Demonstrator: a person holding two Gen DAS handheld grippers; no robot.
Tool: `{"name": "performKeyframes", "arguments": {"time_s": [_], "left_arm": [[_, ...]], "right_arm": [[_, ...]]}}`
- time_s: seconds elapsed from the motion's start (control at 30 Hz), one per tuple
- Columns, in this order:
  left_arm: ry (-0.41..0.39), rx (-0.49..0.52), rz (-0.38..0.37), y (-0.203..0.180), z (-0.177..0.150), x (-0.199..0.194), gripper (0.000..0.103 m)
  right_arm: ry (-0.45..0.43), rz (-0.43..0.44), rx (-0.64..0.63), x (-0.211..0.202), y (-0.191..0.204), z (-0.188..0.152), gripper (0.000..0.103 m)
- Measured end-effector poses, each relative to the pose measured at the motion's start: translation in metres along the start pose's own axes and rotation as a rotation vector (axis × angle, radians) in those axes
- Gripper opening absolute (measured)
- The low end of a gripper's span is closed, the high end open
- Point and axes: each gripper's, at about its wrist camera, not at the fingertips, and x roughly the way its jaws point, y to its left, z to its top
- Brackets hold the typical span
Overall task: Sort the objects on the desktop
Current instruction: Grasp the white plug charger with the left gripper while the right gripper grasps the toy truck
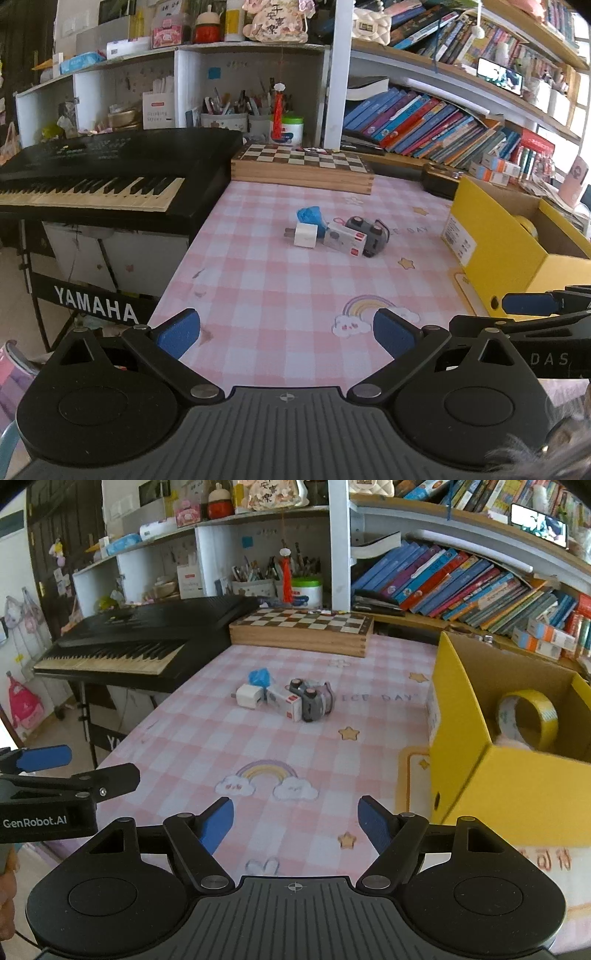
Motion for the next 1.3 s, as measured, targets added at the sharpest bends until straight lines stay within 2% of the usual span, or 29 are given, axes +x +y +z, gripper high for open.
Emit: {"name": "performKeyframes", "arguments": {"time_s": [0.27,0.5,0.67,0.97,1.17,1.3], "left_arm": [[0.020,-0.051,0.007,-0.006,0.018,0.036,0.099],[0.030,-0.061,0.020,-0.009,0.037,0.069,0.096],[0.042,-0.064,0.035,-0.012,0.050,0.100,0.094],[0.068,0.005,0.014,-0.018,0.071,0.156,0.078],[0.120,0.038,-0.029,-0.021,0.077,0.193,0.059],[0.142,0.058,-0.044,-0.021,0.080,0.211,0.059]], "right_arm": [[0.024,0.043,0.017,0.031,-0.016,0.028,0.076],[0.011,0.043,0.049,0.059,-0.034,0.060,0.076],[0.042,0.045,0.060,0.089,-0.040,0.080,0.076],[0.074,0.074,0.050,0.134,-0.046,0.107,0.076],[0.103,0.103,0.047,0.155,-0.050,0.115,0.075],[0.123,0.117,0.040,0.165,-0.049,0.119,0.075]]}}
